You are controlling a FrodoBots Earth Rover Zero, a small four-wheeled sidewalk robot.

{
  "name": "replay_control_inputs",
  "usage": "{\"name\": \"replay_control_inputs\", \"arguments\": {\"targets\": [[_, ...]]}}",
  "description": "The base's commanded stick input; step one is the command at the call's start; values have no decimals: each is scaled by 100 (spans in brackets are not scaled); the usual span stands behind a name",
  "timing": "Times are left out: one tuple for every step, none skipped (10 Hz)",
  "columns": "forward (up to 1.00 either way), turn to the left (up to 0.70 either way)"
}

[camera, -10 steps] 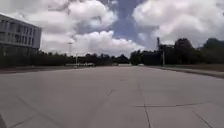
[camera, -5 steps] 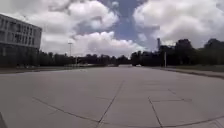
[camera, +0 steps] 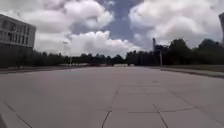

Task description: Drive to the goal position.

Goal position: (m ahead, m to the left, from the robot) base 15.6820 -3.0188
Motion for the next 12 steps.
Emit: {"name": "replay_control_inputs", "arguments": {"targets": [[100,-7],[100,0],[100,0],[100,0],[100,-24],[100,-27],[100,-2],[100,0],[100,0],[100,0],[100,0],[100,0]]}}
